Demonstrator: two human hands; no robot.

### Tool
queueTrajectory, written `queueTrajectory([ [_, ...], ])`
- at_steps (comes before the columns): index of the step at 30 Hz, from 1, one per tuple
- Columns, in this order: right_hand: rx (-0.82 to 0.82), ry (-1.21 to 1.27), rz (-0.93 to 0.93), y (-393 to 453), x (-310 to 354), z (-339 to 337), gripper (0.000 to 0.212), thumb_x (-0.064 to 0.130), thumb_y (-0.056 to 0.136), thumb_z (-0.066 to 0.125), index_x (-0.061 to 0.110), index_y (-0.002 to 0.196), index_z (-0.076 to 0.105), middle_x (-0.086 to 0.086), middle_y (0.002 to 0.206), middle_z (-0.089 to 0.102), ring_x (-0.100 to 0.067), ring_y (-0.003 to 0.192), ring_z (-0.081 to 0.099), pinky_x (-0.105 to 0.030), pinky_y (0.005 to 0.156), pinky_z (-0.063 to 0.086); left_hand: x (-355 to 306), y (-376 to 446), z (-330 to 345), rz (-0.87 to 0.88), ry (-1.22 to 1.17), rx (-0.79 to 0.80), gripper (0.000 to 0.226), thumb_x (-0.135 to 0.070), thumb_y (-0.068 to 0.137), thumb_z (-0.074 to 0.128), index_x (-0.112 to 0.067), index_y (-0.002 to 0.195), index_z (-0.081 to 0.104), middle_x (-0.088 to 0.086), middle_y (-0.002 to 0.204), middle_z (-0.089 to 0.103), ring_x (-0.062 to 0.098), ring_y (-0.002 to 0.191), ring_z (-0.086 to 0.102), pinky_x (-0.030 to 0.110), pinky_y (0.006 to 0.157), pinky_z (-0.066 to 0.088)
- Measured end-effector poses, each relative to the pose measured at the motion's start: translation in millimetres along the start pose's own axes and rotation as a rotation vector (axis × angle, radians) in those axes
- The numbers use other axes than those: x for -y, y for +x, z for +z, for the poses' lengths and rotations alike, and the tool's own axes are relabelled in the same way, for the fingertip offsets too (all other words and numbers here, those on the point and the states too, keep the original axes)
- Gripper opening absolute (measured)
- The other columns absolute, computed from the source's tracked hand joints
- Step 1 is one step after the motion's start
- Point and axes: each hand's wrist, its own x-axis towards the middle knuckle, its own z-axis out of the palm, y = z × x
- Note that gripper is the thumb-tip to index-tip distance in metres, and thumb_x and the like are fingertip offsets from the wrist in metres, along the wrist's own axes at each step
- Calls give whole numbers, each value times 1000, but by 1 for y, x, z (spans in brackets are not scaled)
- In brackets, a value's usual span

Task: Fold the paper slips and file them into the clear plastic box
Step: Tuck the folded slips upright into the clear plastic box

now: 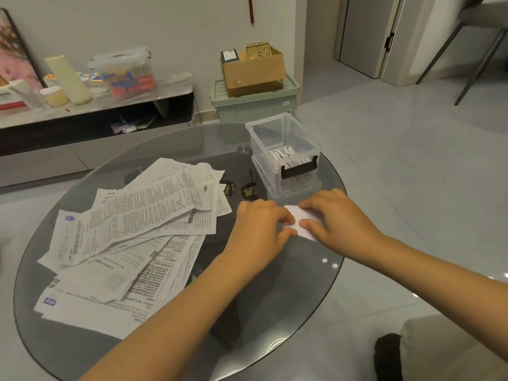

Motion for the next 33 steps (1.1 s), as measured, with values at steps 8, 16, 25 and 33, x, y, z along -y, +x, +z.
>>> queueTrajectory([
  [8, 161, 5, -54, -1, 7, -11, 55, 40, 85, 62, 24, 134, 42, 2, 126, 48, -15, 118, 37, -24, 97, 28, -3, 5, -7, -186, -150, 286, 55, -38, 84, 66, -25, 133, 45, 1, 122, 44, 19, 120, 35, 37, 105, 29],
  [16, 255, -84, -61, 1, 12, -13, 43, 43, 86, 59, 20, 120, 47, -1, 114, 42, -16, 108, 35, -23, 86, 26, -3, 8, -15, -221, -302, 388, 42, -23, 78, 73, -26, 110, 46, -3, 113, 40, 14, 107, 41, 27, 88, 39],
  [25, -33, -342, -140, -2, 23, -24, 31, 49, 92, 45, 20, 97, 54, 2, 89, 57, -22, 93, 53, -28, 61, 26, -5, 8, -20, -209, -370, 99, 12, -16, 83, 64, -27, 87, 63, -14, 73, 56, 3, 67, 50, 8, 54, 35],
  [33, 18, -425, -188, -2, 24, -14, 25, 36, 96, 47, 13, 106, 49, -3, 97, 59, -26, 78, 62, -30, 56, 32, -4, 4, -7, -244, -578, 124, 12, -20, 89, 60, -22, 100, 62, -6, 81, 61, 1, 65, 50, 9, 60, 40],
])
